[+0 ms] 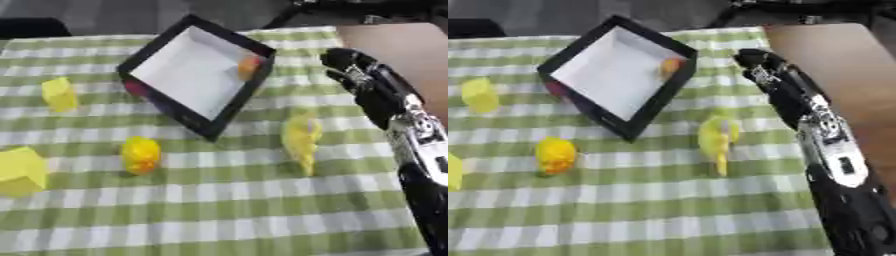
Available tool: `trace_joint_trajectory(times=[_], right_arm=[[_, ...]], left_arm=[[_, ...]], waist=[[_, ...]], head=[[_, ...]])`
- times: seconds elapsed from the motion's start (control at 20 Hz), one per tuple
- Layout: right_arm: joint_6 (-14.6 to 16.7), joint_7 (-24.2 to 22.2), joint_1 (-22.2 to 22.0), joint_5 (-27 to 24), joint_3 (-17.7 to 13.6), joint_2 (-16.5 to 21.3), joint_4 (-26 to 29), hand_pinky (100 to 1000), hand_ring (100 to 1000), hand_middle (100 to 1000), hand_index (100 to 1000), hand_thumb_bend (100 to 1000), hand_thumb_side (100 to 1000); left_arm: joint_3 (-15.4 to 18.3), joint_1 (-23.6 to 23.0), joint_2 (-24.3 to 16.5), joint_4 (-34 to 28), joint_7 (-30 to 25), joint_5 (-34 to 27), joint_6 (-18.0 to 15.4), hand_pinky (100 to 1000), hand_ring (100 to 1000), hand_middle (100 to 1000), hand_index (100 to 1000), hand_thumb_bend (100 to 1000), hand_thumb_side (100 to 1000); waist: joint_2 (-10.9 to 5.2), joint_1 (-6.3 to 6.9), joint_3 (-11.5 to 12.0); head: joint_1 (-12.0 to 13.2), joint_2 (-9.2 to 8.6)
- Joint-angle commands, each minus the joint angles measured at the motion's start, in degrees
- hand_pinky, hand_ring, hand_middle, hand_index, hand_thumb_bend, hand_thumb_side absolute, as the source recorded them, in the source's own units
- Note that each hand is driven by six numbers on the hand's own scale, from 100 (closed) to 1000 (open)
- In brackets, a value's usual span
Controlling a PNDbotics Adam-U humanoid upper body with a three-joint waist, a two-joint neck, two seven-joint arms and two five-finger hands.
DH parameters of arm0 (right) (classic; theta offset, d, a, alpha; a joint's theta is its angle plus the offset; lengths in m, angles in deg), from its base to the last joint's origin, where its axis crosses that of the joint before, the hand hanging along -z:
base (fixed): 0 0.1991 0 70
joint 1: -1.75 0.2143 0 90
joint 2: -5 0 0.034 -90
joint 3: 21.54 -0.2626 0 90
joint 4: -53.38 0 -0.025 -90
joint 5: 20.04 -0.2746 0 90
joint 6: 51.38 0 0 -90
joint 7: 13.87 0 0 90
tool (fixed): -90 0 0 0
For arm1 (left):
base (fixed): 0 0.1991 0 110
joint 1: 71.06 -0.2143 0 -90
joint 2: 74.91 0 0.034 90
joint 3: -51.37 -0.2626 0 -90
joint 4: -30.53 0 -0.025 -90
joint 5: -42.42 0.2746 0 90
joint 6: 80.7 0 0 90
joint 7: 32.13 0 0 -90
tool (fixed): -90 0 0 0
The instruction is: Pick up objects on the table and place them in the box.
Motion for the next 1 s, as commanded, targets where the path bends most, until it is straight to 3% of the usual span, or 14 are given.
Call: trace_joint_trajectory(times=[0.05,0.25,0.3,0.35,0.4,0.6,1.0], right_arm=[[0.25,-0.23,0.46,0.09,-0.09,1.79,0.67,1000,975,821,837,101,520],[1.19,-0.67,1.06,-0.09,0.52,4.04,0.98,1000,974,821,837,100,514],[1.52,-0.88,1.38,-0.18,0.81,5.02,1.05,1000,973,819,837,107,580],[1.88,-1.18,1.89,-0.3,1.26,6.46,1.07,1000,972,820,837,100,507],[2.25,-1.44,2.39,-0.58,1.71,7.83,0.97,1000,971,820,838,100,506],[4.83,-3.29,5.23,-1.9,4.52,15.79,0.95,1000,964,820,840,112,482],[10.44,-8.1,9.82,-2.52,10.06,30.0,1.12,984,943,823,852,224,423]], left_arm=[[0.33,0.13,-0.7,-0.91,-0.08,0.37,0.24,895,575,661,803,449,675],[0.33,0.06,-0.9,-0.92,0.03,0.45,0.35,895,574,659,802,449,674],[0.32,0.04,-0.97,-0.91,0.06,0.45,0.36,895,574,659,801,449,674],[0.28,0.01,-1.08,-0.89,0.05,0.46,0.37,895,574,659,801,448,674],[0.24,-0.01,-1.16,-0.88,0.04,0.47,0.38,895,574,659,801,448,674],[0.14,-0.09,-1.54,-0.8,-0.02,0.5,0.4,895,573,658,800,447,675],[-0.1,-0.19,-2.23,-0.69,-0.3,0.56,0.45,896,573,659,799,444,676]], waist=[[-1.36,0.45,0.05],[-1.51,0.35,0.01],[-1.55,0.31,0.01],[-1.59,0.27,0.01],[-1.62,0.23,0.01],[-1.66,-0.06,0.14],[-1.89,-0.65,0.42]], head=[[-0.13,0.29],[-0.01,0.29],[0.01,0.29],[0.01,0.29],[0.01,0.29],[0.09,0.29],[0.0,0.29]])
